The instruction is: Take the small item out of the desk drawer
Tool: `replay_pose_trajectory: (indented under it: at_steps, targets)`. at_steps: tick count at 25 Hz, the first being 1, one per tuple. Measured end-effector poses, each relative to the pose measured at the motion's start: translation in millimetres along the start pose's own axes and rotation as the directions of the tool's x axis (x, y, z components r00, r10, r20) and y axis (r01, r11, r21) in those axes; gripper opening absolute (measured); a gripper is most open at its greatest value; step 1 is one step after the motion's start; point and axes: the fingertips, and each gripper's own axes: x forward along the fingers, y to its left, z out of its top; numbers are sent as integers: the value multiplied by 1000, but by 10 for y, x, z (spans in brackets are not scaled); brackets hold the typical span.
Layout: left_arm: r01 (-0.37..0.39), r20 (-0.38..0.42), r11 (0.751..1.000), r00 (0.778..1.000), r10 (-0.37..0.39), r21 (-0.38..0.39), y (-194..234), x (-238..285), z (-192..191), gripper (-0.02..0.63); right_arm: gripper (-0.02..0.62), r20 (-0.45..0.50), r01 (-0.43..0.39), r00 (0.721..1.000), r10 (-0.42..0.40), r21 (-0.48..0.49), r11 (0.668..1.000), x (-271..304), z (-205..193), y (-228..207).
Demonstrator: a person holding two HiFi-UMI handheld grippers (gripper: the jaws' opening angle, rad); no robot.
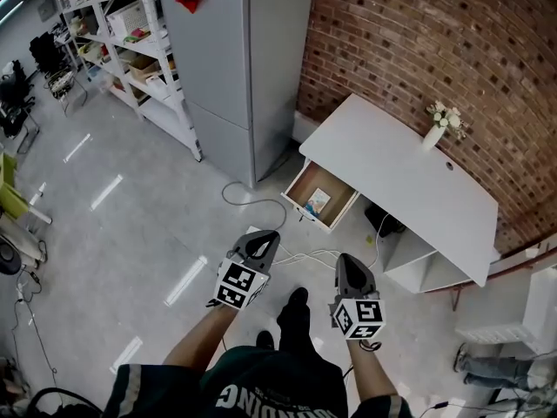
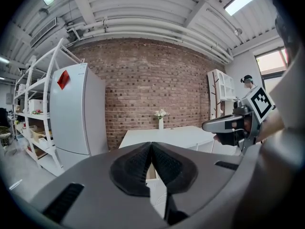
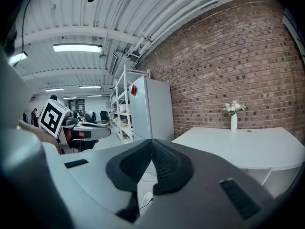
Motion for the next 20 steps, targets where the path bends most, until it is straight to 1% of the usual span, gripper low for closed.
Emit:
replay_pose_trajectory:
  at_steps: [8, 14, 20]
  targets:
    - [27, -34, 1000, 999, -27, 2, 280, 696, 80, 15, 25, -9, 9, 1000, -9, 8, 1000, 642, 200, -438]
    - [27, -61, 1000, 998, -28, -11, 451, 1229, 137, 17, 23, -36, -14, 999, 14, 0, 1000, 1106, 322, -758]
    - [24, -88, 999, 996, -27, -32, 546, 1619, 190, 17, 23, -65, -27, 998, 28, 8, 1000, 1439, 349, -1007]
